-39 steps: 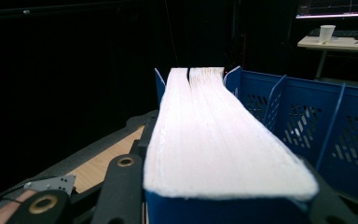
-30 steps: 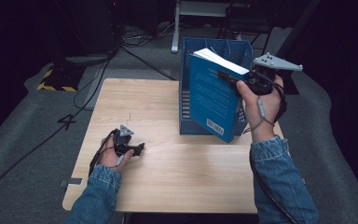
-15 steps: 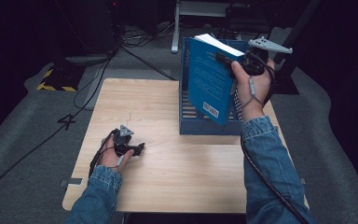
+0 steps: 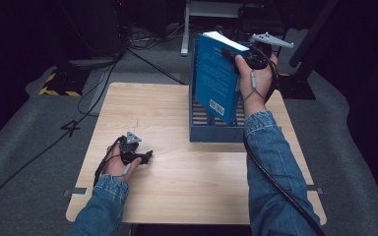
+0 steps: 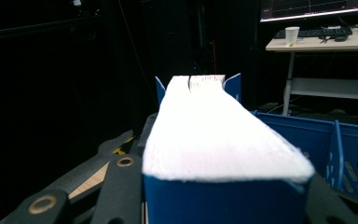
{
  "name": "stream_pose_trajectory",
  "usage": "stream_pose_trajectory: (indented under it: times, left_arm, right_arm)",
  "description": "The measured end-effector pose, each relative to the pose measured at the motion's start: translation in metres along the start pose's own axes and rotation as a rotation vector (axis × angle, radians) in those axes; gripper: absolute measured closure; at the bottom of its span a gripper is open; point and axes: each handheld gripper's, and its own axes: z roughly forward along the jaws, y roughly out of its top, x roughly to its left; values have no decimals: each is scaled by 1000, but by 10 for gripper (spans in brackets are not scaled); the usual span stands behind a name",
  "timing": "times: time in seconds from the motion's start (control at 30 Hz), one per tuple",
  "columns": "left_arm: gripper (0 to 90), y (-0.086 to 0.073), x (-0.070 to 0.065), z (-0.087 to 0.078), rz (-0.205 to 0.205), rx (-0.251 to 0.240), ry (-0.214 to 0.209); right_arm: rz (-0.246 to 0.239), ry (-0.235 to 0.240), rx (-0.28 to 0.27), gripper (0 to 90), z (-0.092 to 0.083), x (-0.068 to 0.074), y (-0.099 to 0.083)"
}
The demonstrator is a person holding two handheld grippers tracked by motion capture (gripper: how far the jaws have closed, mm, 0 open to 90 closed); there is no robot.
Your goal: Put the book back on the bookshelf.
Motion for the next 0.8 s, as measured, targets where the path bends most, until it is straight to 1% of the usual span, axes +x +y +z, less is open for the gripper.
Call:
stream_pose_trajectory:
  times: [0.1, 0.27, 0.5, 0.6, 0.67, 0.73, 0.8]
  left_arm:
    - [243, 0, 0, 0, 2, 0, 1]
    - [243, 0, 0, 0, 0, -1, -1]
    - [243, 0, 0, 0, -1, -1, 1]
    - [243, 1, 1, 1, -1, -3, -1]
    - [243, 1, 1, 1, -2, -3, -1]
    - [243, 1, 1, 1, -1, -2, -2]
    - [243, 1, 1, 1, -1, -2, -2]
  right_arm:
    - [4, -13, 7, 617, 7, -4, 1]
    - [19, -42, 1, 617, 15, -10, 0]
    - [28, -61, 3, 617, 26, -10, 6]
    - [27, -77, 6, 617, 33, -7, 8]
    - [28, -80, 7, 617, 35, -5, 9]
    - [20, -80, 4, 617, 41, 1, 11]
    - [24, -81, 1, 616, 46, 7, 12]
